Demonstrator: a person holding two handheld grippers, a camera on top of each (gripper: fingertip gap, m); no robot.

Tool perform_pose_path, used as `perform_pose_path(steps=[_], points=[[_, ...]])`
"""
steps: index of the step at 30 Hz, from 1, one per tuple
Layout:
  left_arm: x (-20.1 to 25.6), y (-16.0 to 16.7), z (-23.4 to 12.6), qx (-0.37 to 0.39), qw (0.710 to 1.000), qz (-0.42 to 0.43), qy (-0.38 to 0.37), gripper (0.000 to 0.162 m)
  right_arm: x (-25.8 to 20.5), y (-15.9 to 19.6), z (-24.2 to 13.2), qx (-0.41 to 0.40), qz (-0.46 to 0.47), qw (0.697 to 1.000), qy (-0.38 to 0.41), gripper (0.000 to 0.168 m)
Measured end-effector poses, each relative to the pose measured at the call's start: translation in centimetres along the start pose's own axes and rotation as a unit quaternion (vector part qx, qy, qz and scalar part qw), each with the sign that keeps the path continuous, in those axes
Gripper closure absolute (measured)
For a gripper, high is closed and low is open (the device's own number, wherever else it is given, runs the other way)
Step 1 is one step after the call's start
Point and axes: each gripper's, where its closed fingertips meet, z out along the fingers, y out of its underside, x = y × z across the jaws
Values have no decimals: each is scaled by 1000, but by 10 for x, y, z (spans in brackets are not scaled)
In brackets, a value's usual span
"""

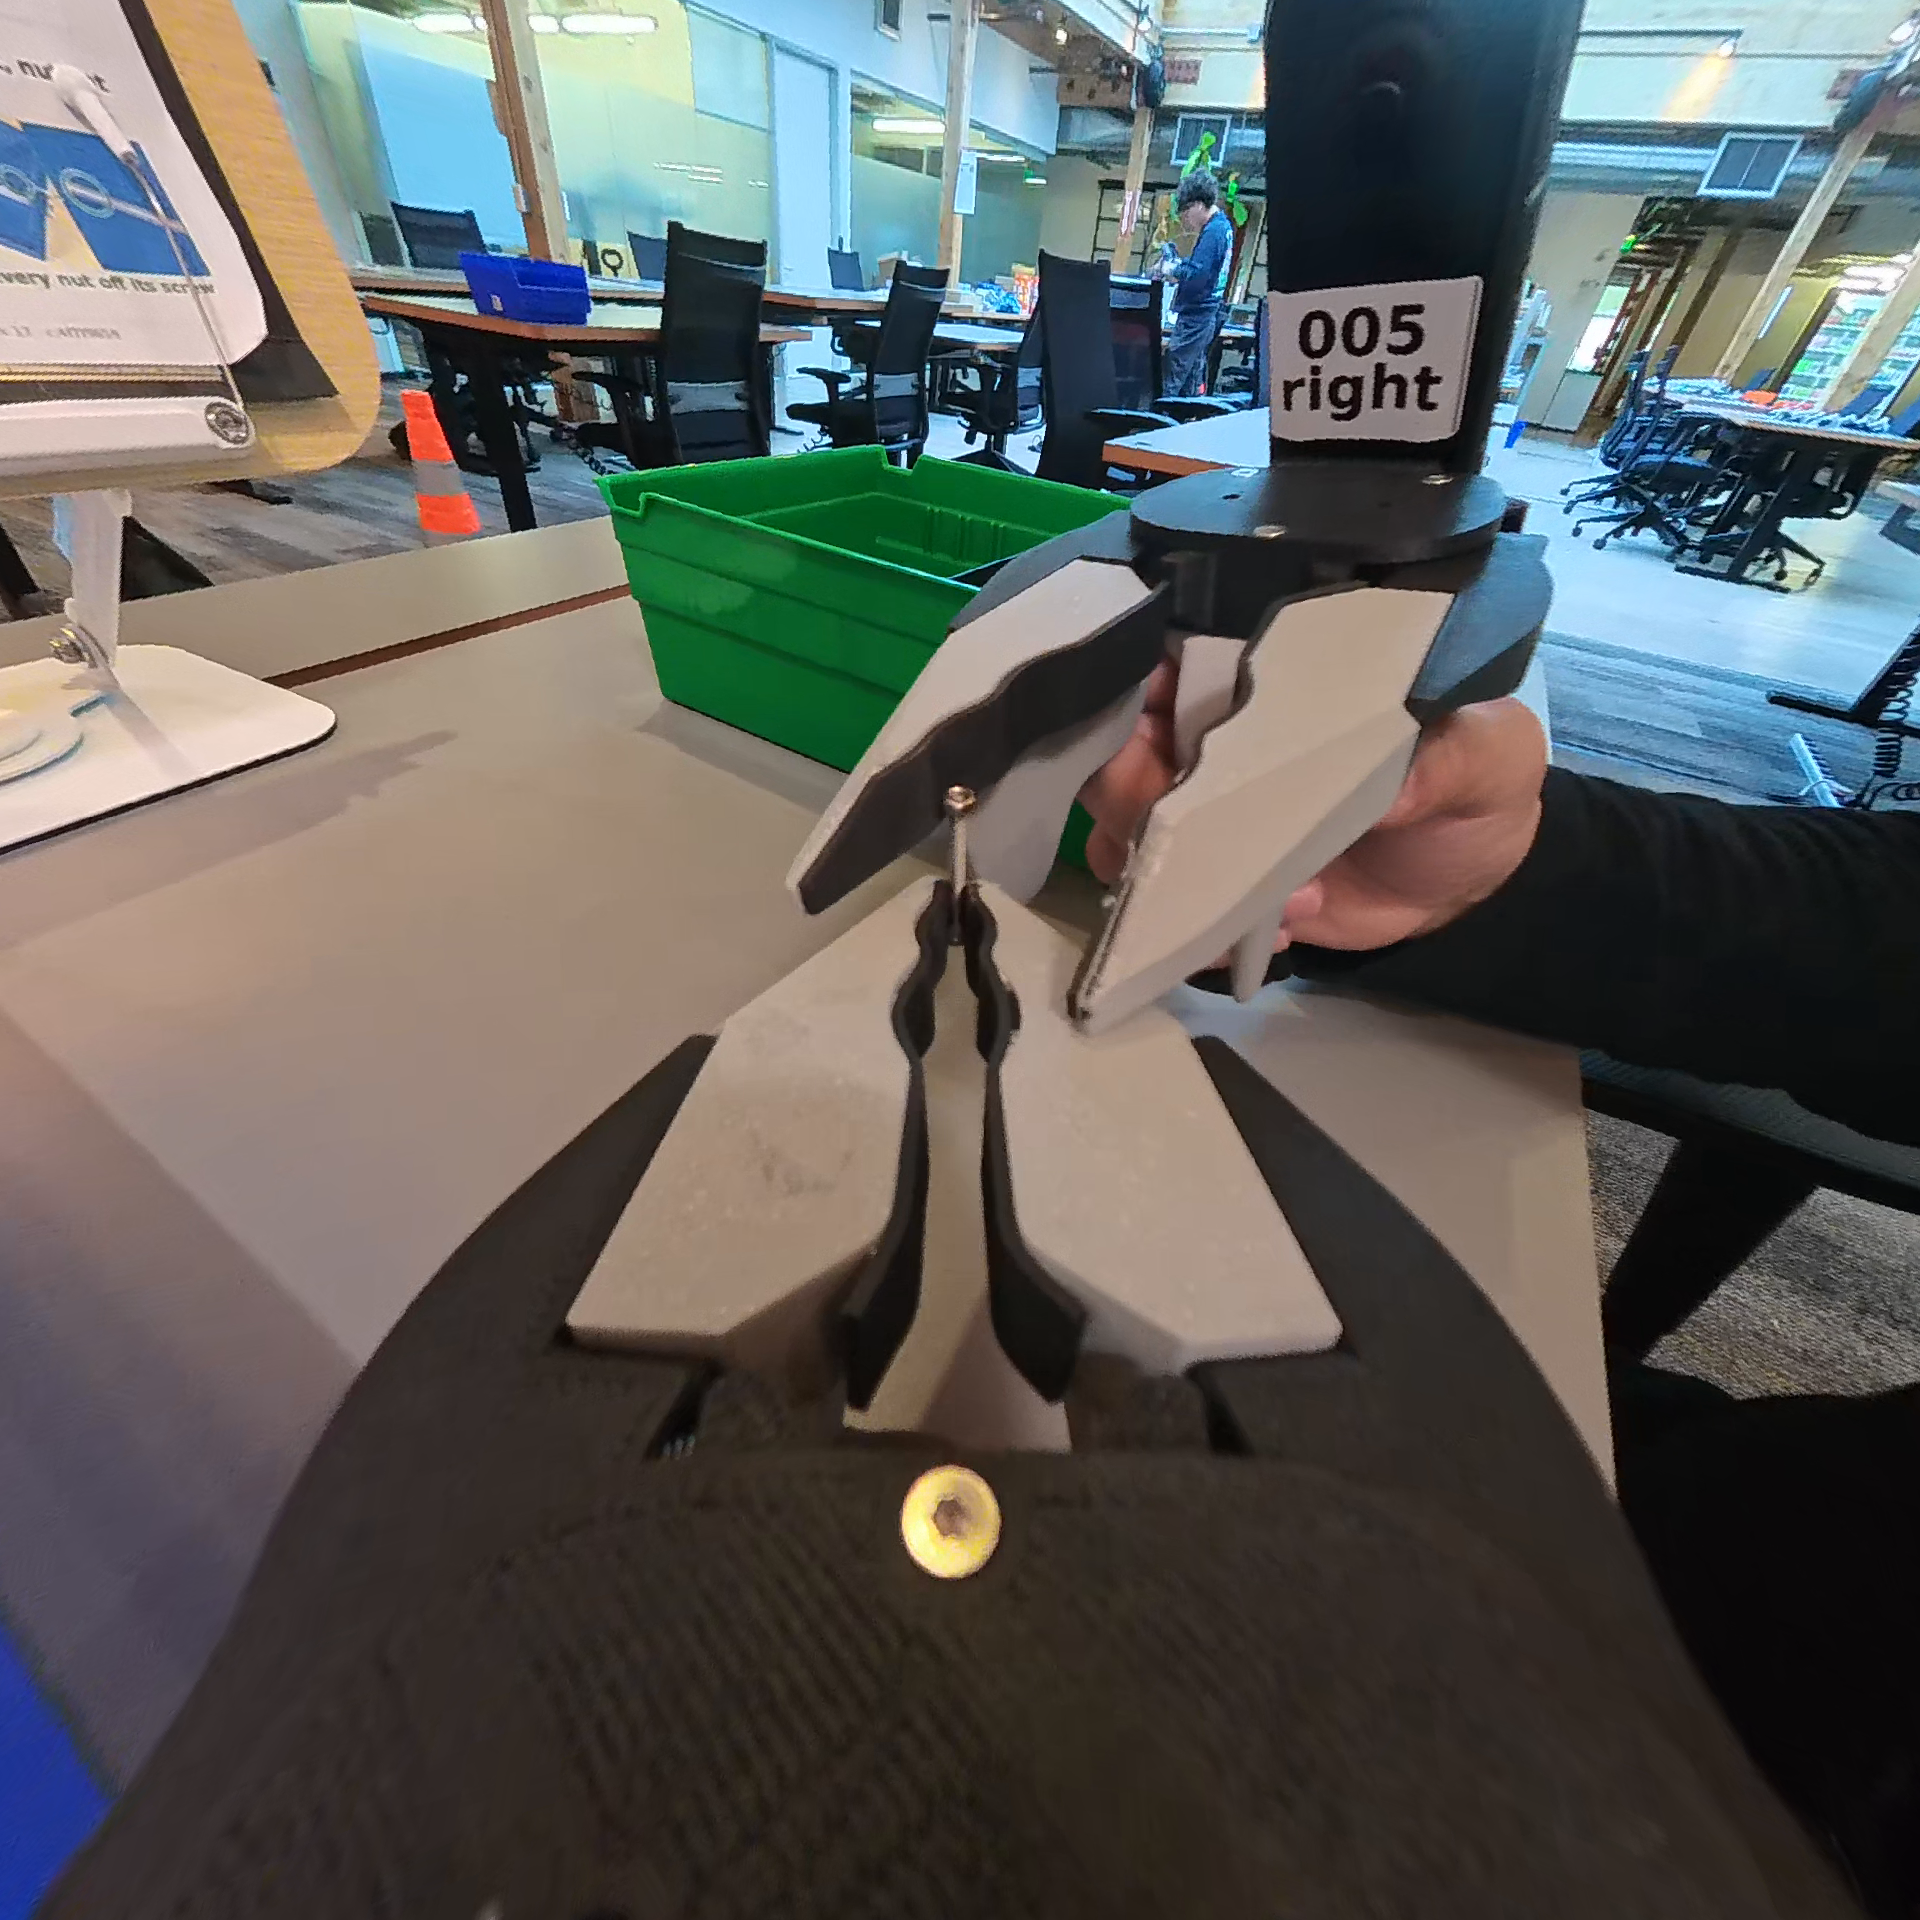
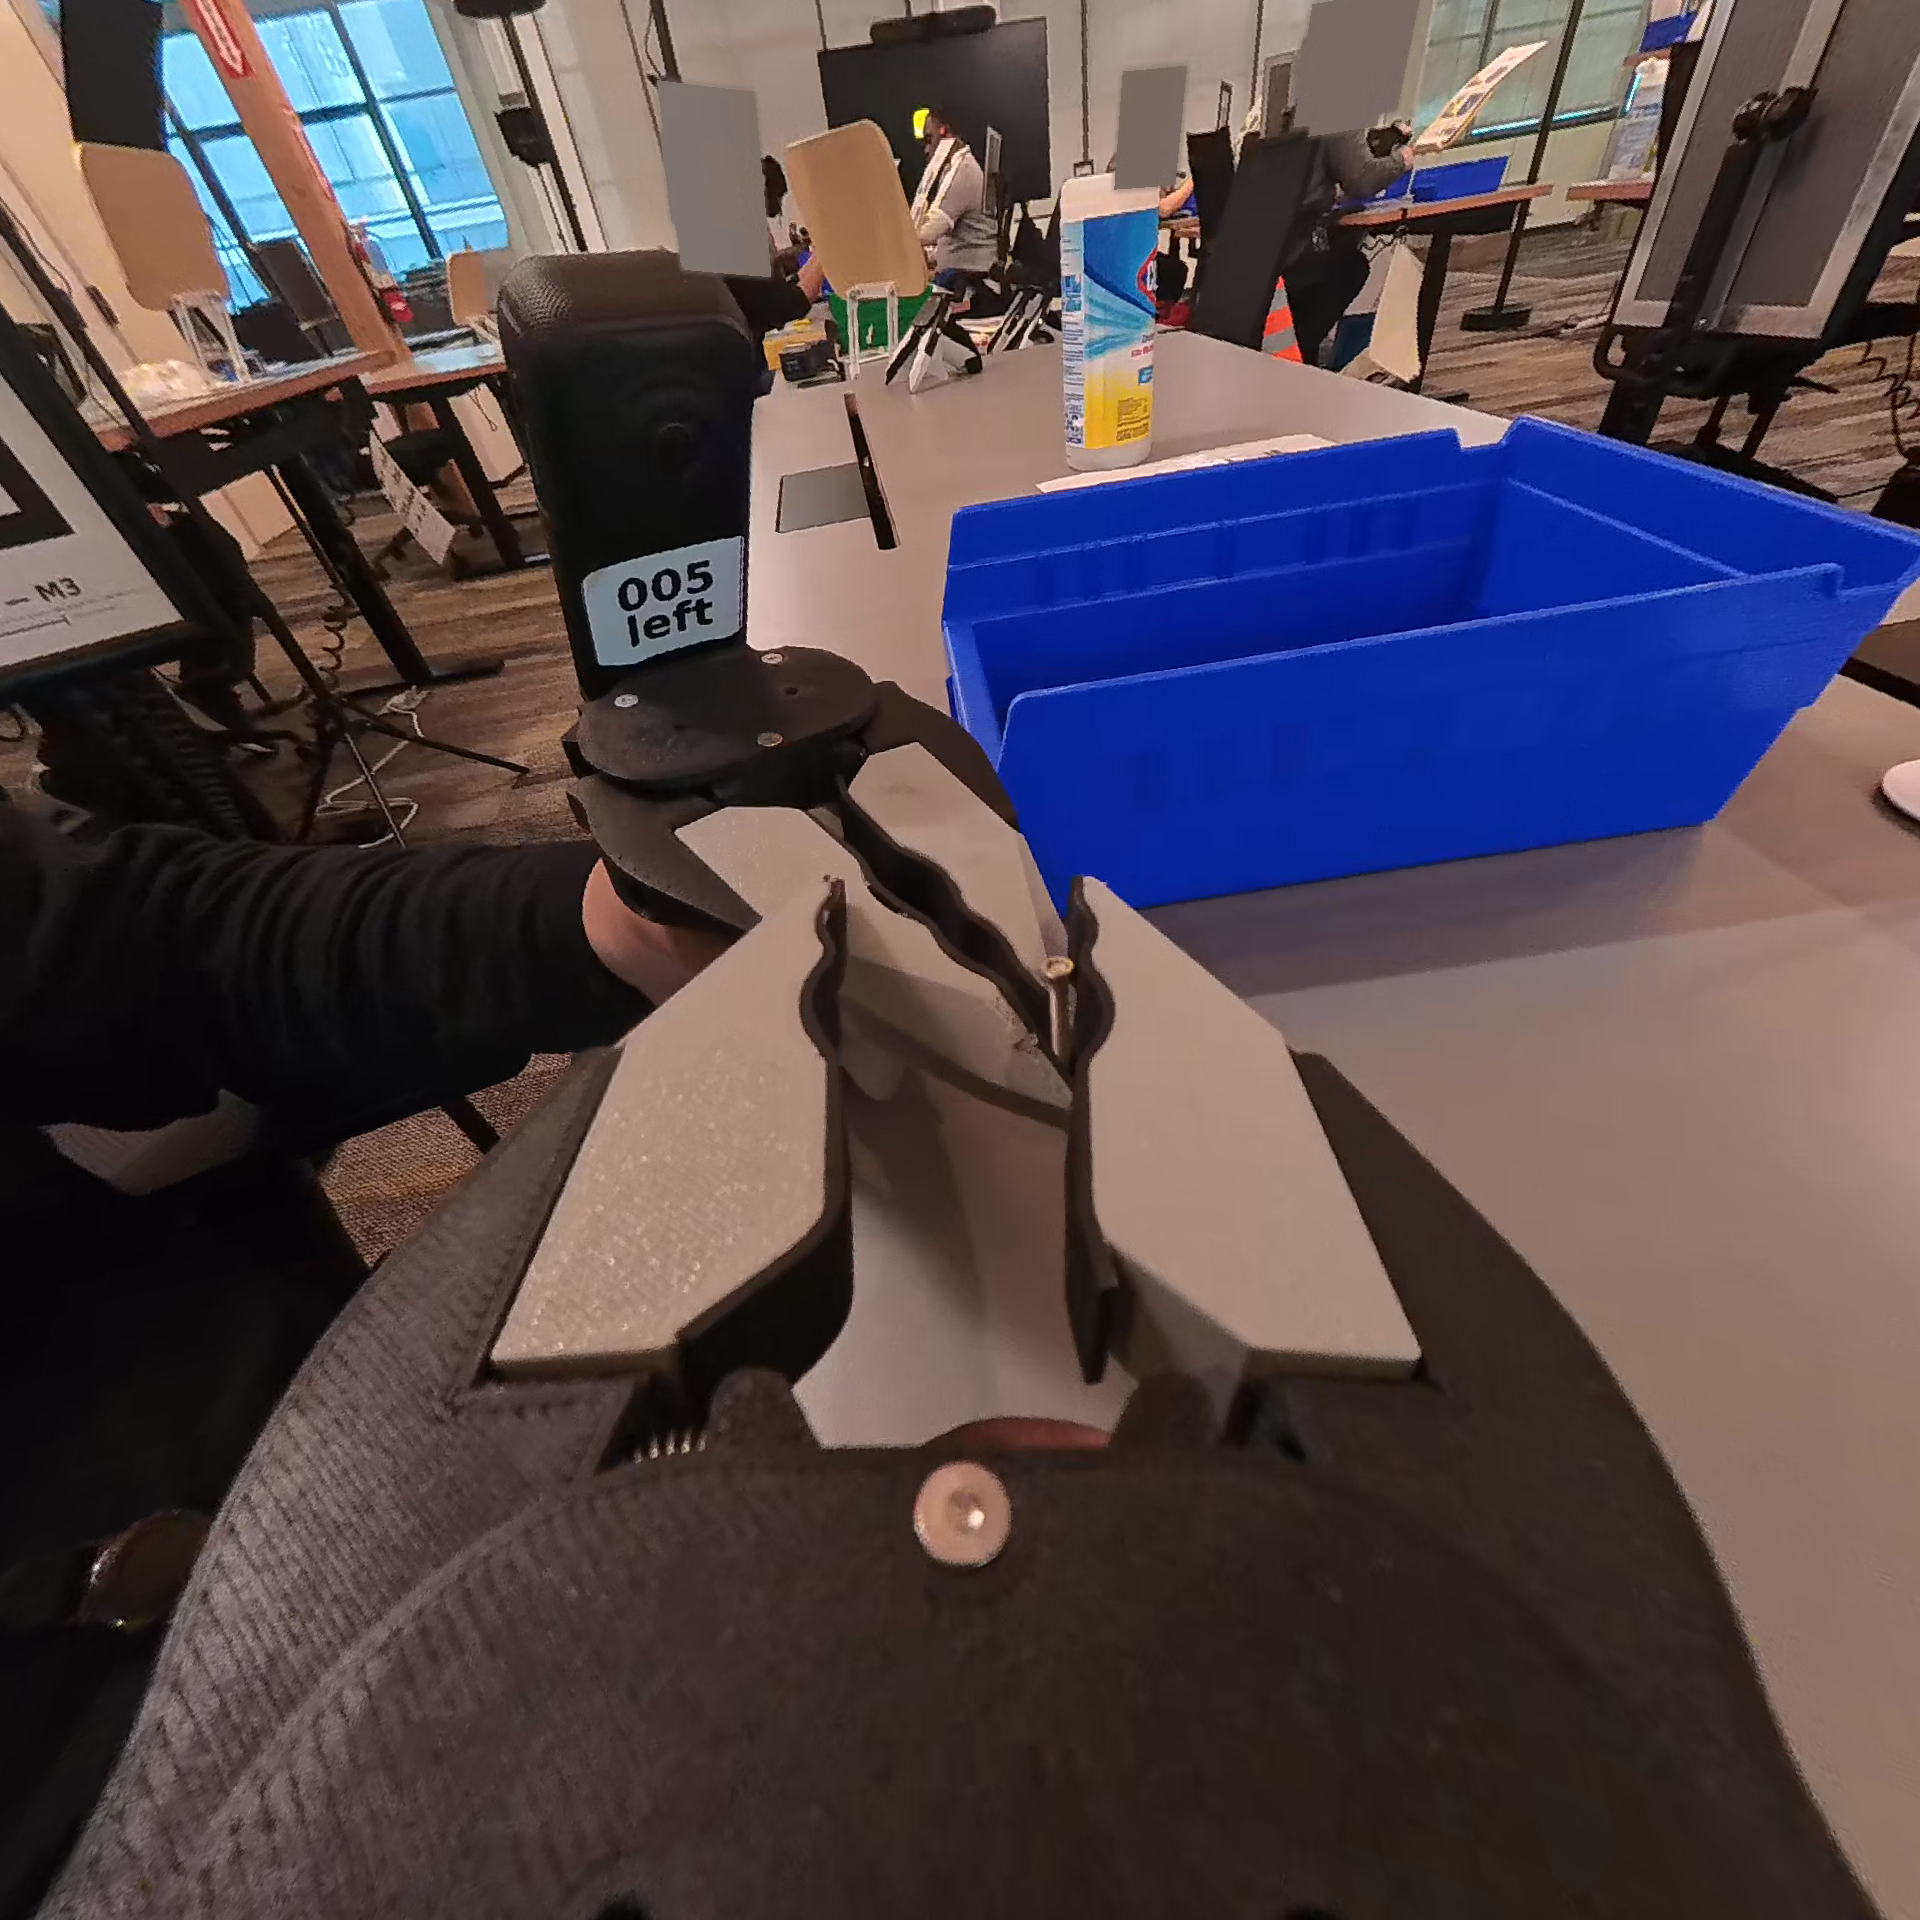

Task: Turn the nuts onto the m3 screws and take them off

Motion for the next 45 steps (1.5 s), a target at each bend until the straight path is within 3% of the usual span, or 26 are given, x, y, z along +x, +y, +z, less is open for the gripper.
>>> perform_pose_path(steps=[9,45], points=[[-9,-2,-4,5,1000,-6,-18,162,14,-7,-19,16,-2,999,32,132],[-14,0,-5,0,999,-6,-32,162,14,-2,-13,5,-4,999,40,144]])
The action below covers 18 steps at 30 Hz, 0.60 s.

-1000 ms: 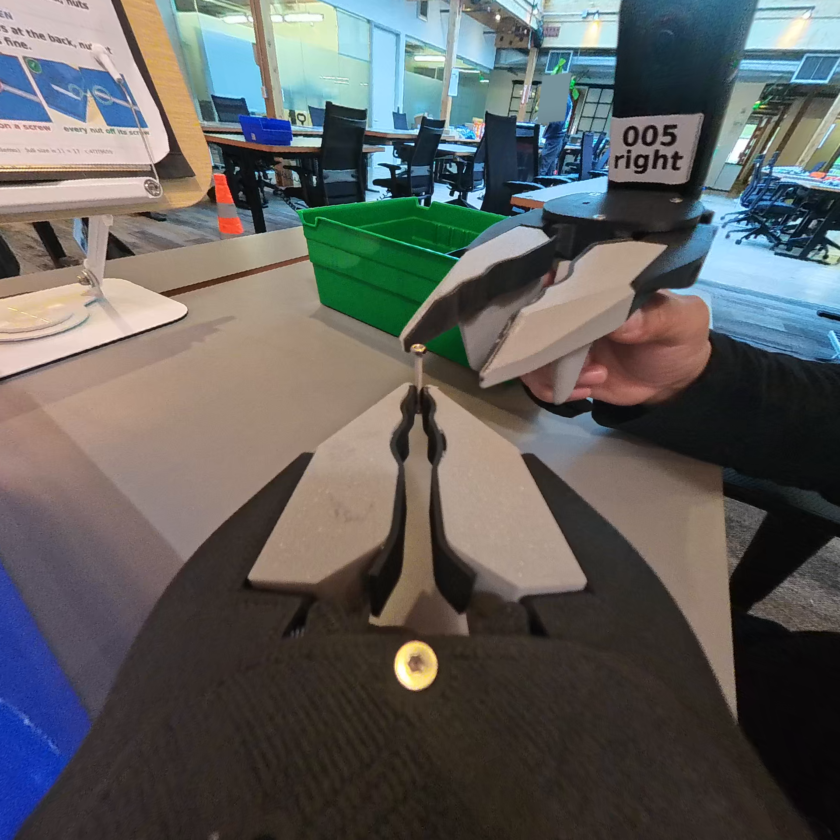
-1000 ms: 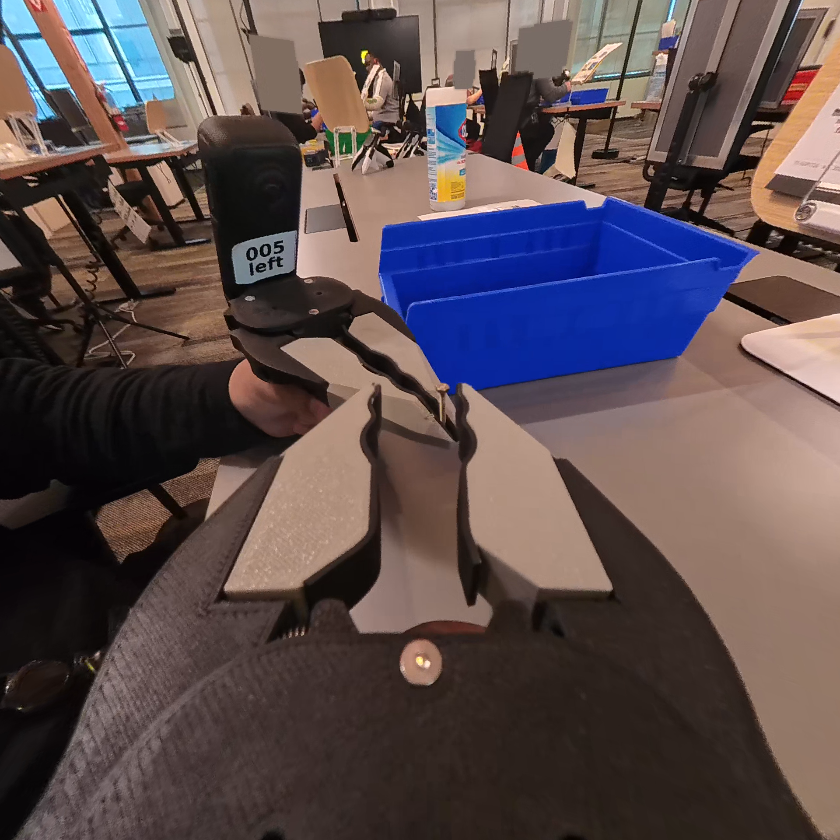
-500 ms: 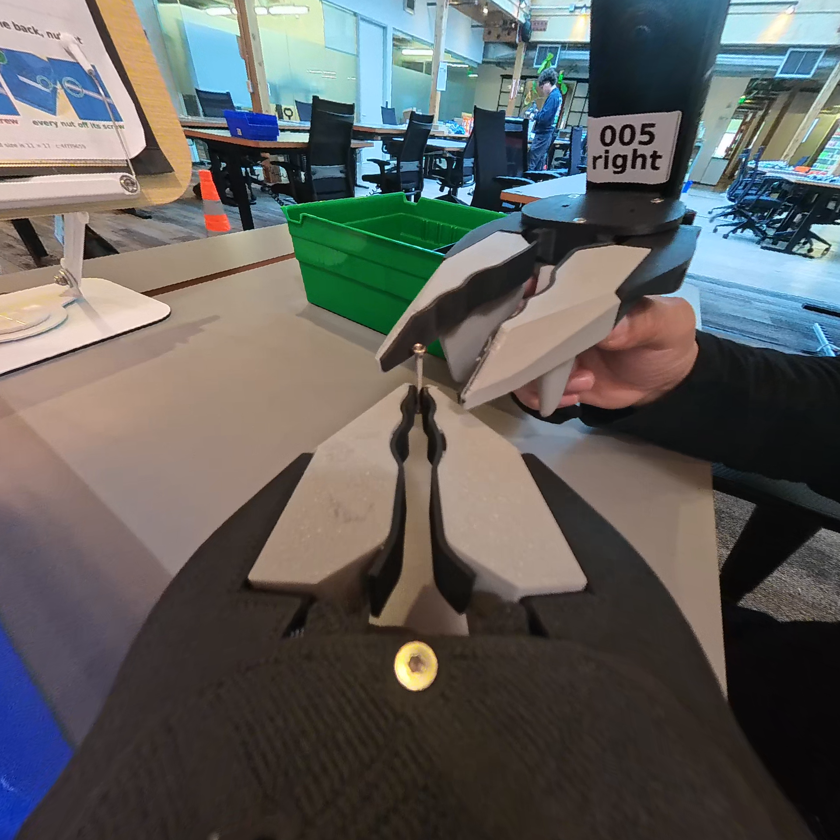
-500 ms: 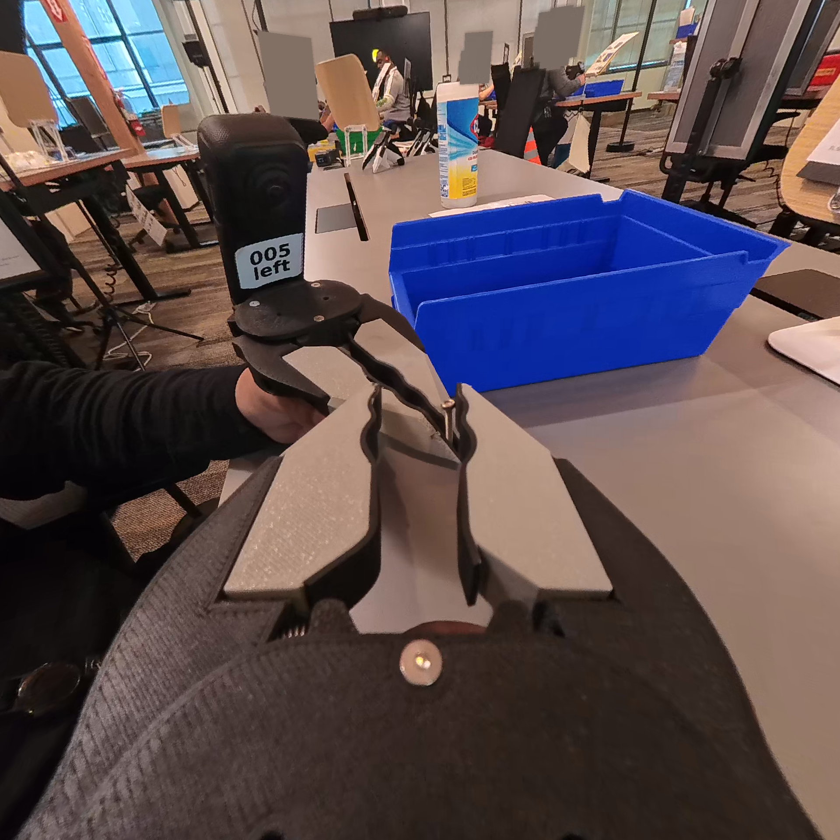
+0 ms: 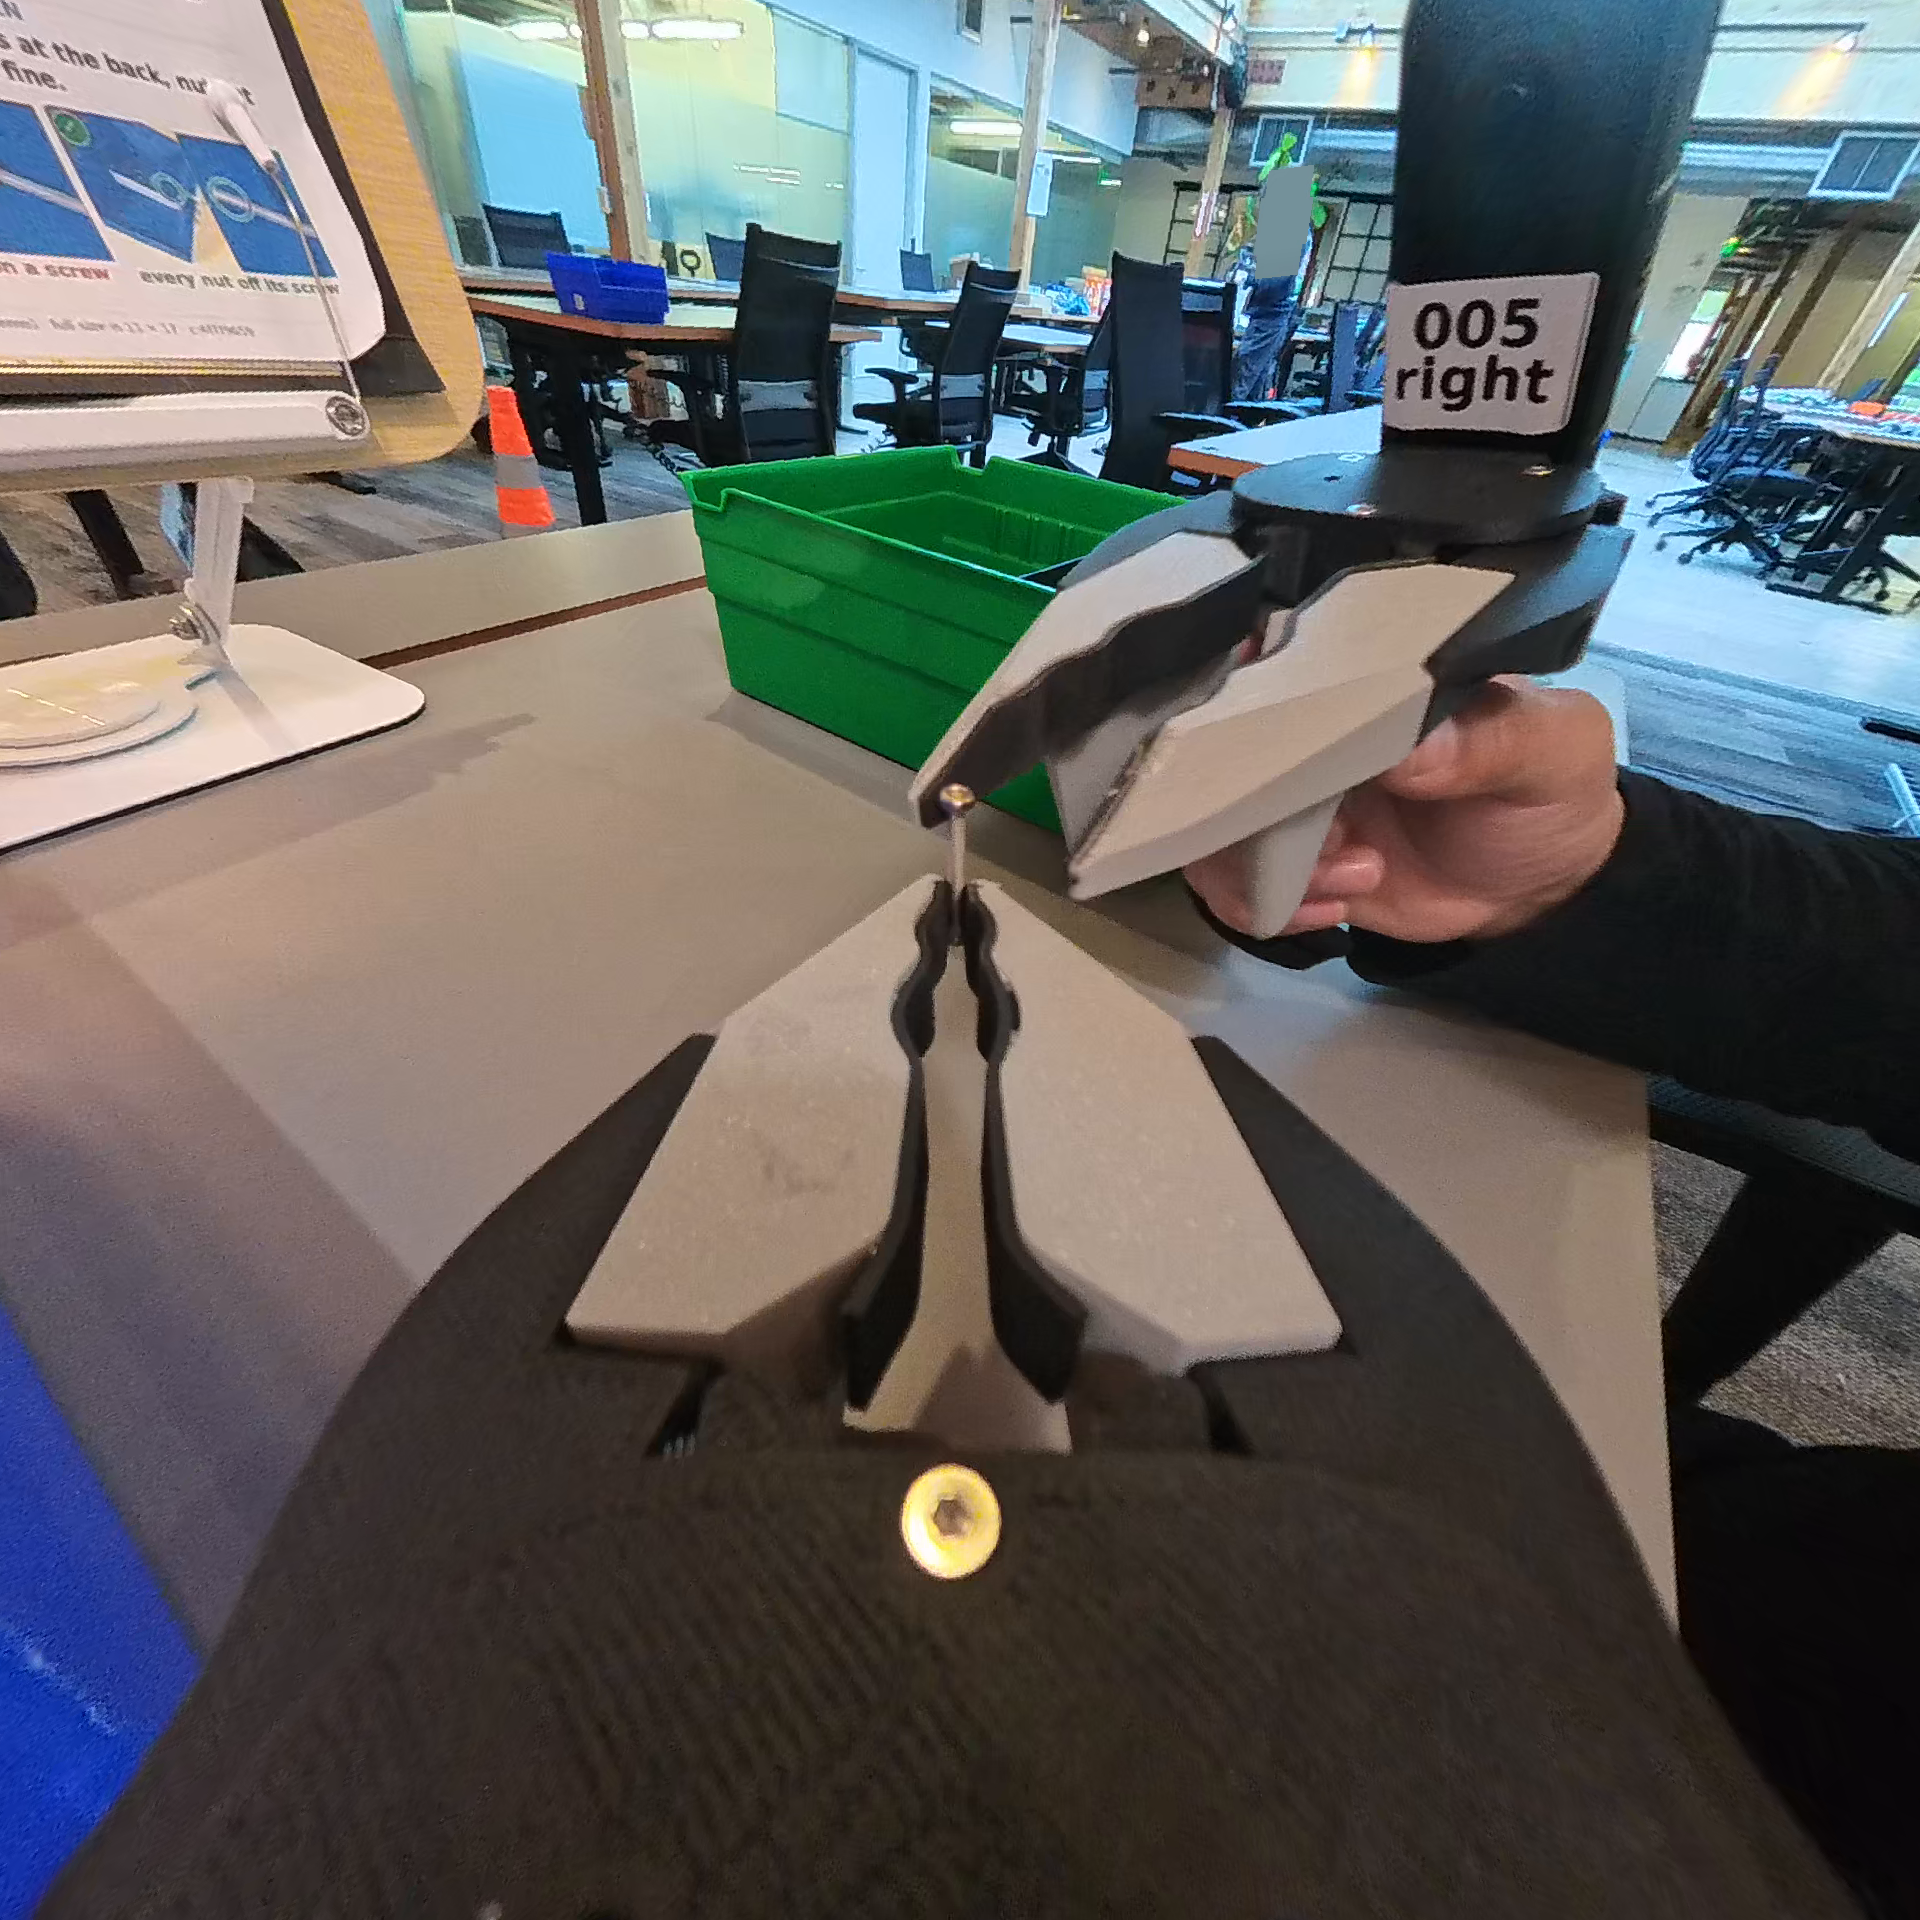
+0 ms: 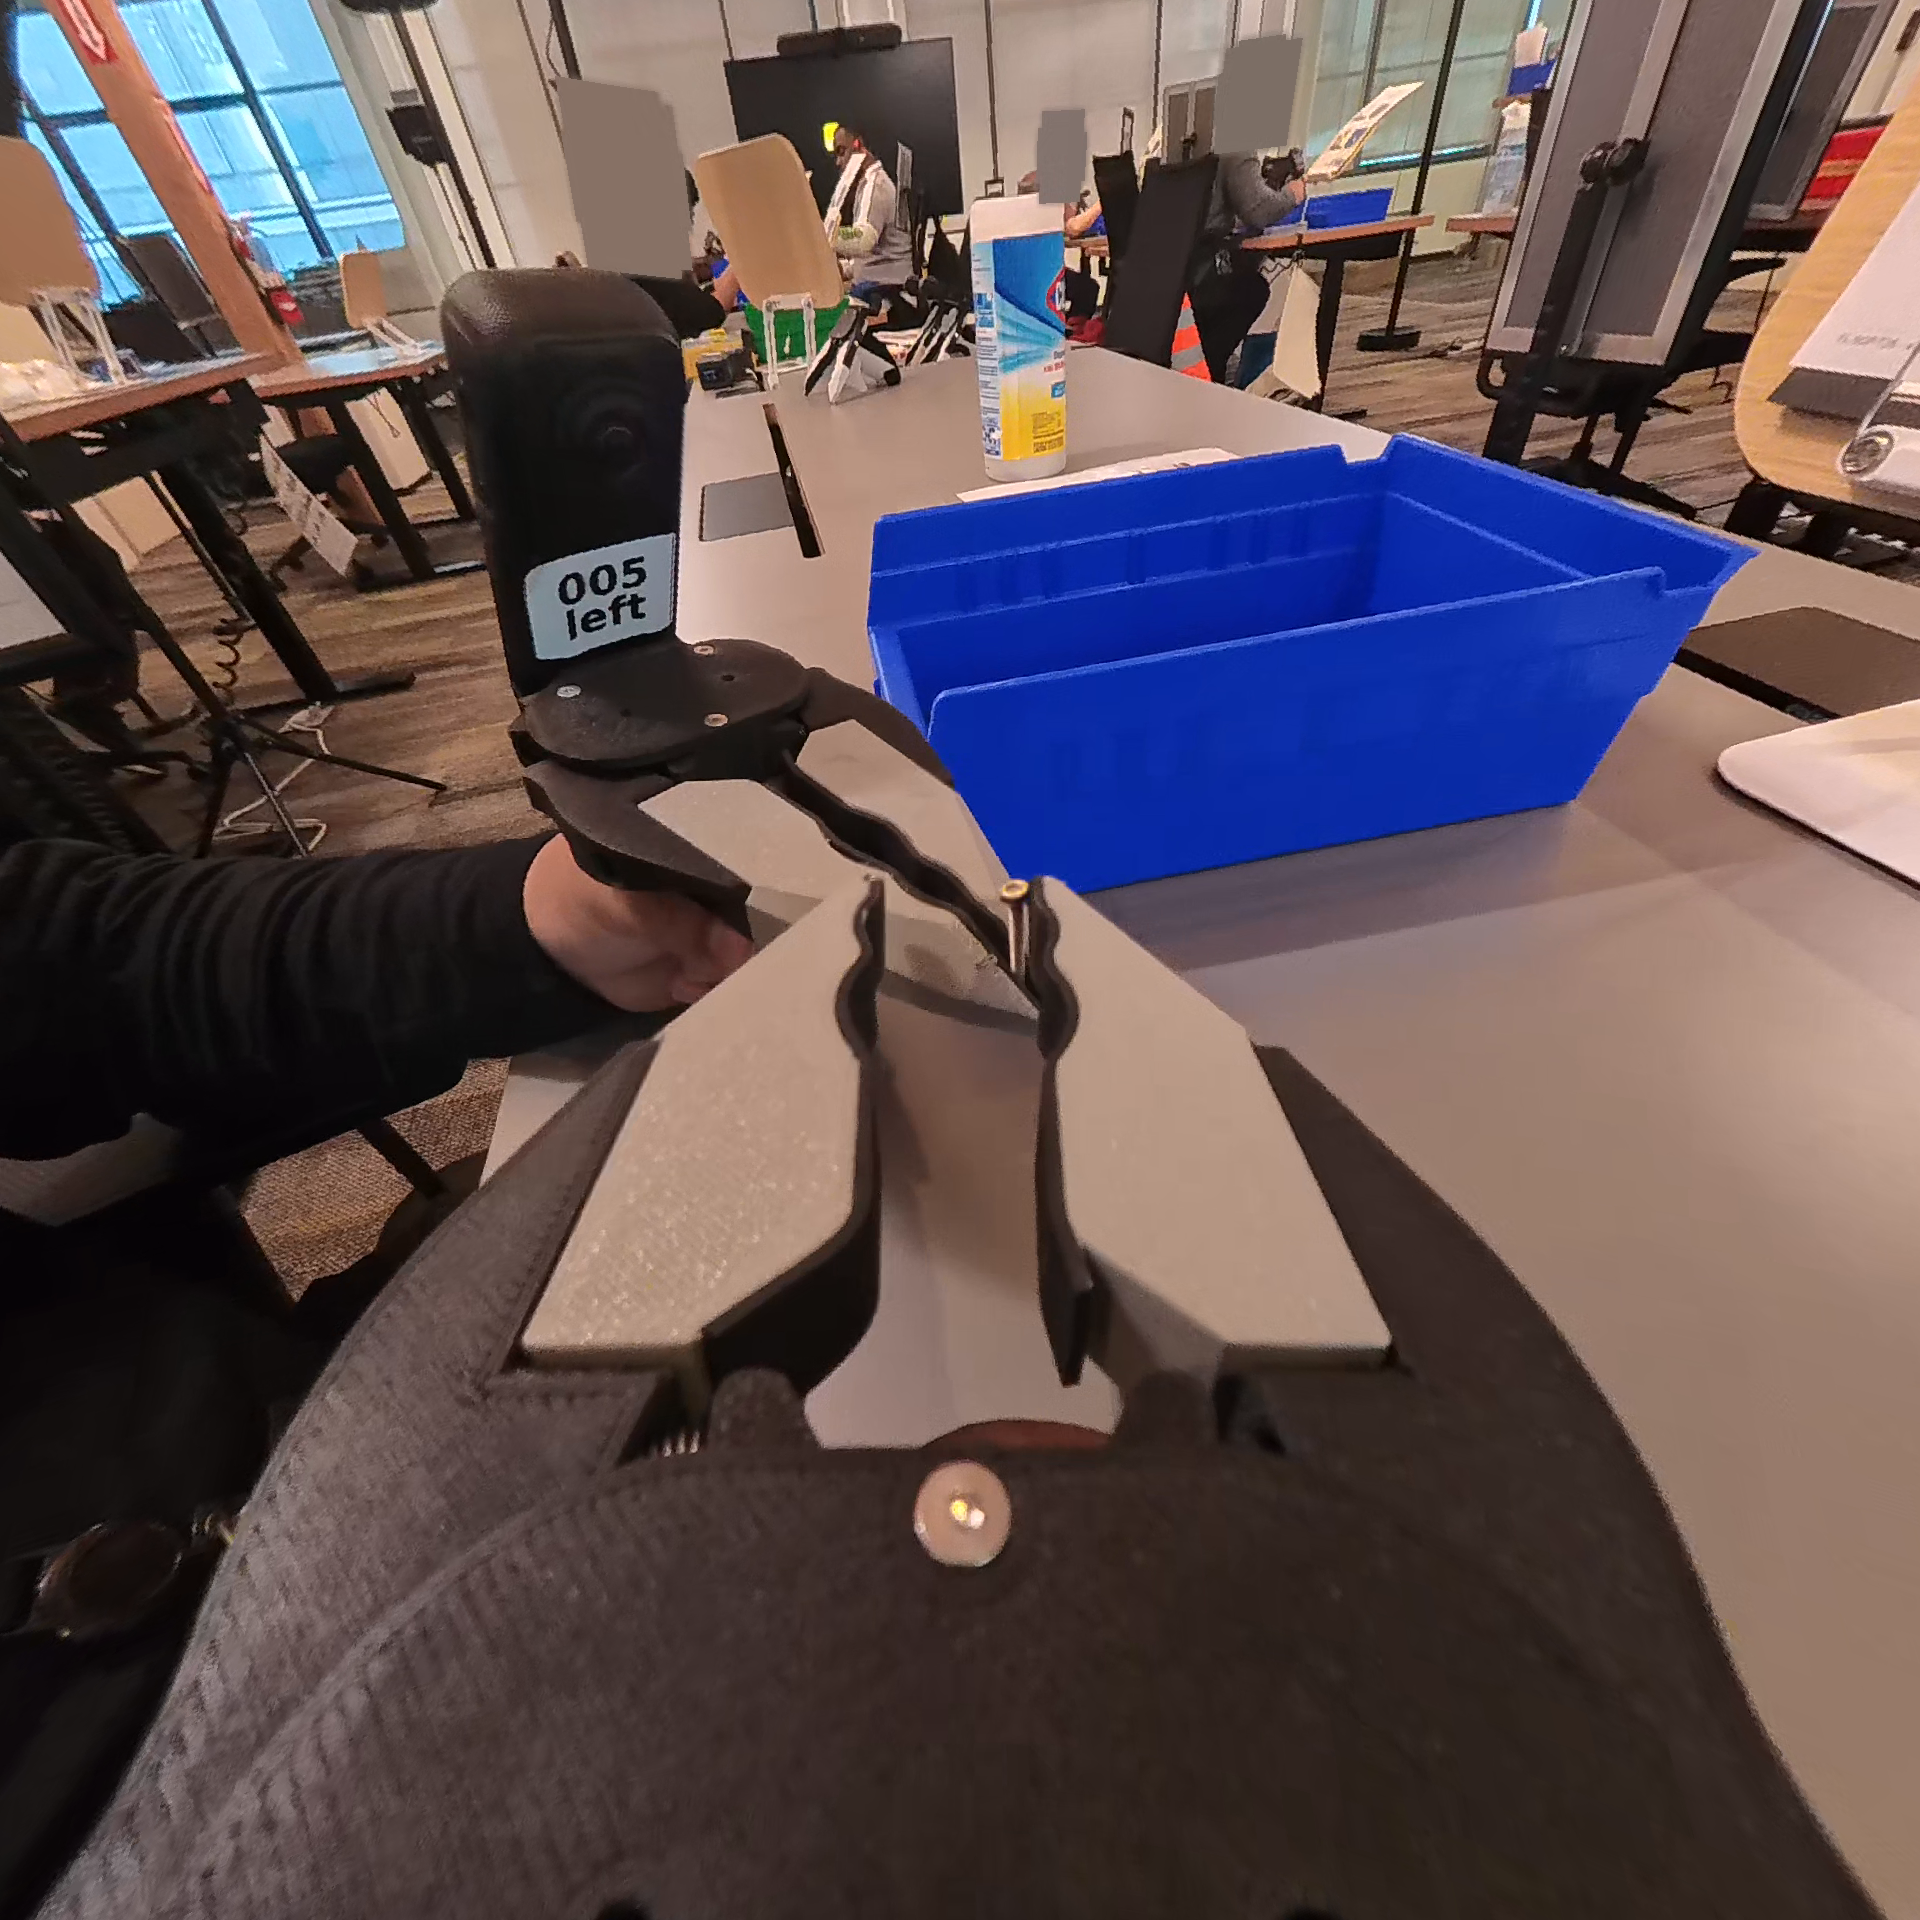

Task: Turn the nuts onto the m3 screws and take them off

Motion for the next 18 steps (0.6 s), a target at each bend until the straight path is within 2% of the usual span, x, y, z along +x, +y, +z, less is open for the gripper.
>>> perform_pose_path(steps=[7,18], points=[[5,1,2,-2,1000,2,10,162,6,2,2,-2,8,1000,15,166],[9,3,4,-8,1000,2,18,162,3,4,2,-9,15,1000,-5,166]])
